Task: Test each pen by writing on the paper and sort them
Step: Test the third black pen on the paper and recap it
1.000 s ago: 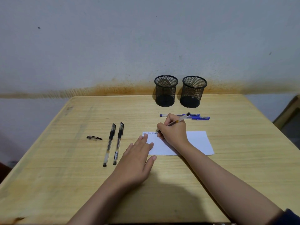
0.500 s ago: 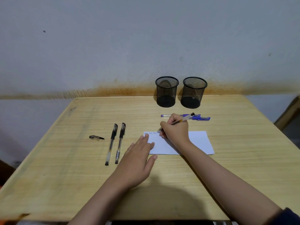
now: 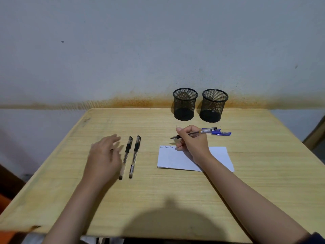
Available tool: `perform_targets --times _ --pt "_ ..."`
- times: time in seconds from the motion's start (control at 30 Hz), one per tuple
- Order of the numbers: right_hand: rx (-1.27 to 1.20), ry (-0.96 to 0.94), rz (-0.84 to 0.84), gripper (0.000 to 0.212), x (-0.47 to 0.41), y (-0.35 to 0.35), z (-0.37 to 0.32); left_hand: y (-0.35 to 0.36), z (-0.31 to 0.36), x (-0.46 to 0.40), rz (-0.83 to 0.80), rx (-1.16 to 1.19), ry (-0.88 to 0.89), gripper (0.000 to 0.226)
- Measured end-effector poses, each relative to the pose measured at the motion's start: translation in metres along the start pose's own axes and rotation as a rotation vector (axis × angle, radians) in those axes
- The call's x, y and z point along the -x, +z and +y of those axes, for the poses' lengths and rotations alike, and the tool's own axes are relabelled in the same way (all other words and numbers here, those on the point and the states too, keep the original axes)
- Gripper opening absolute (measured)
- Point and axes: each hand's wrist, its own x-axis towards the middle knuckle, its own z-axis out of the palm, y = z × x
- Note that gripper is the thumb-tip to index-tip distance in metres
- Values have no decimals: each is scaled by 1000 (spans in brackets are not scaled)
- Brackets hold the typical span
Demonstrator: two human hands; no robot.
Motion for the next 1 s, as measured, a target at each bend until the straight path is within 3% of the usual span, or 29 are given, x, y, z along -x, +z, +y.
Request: perform_targets --times 0.13,0.37,0.47,0.63,1.0 --pt "76 -13 -36 19 4 2 -2 -10 -26 -9 -83 -30 -84 37" --pt "241 -15 -70 18 12 7 -8 -7 -35 -13 -60 5 -85 14" --pt "316 24 -132 17 20 12 -20 -10 -23 -11 -27 140 -112 11" --pt "406 -167 -204 5 35 26 -35 -14 17 1 2 458 -172 13" --pt "394 -276 -278 5 60 34 -44 -8 59 2 -109 535 127 20"
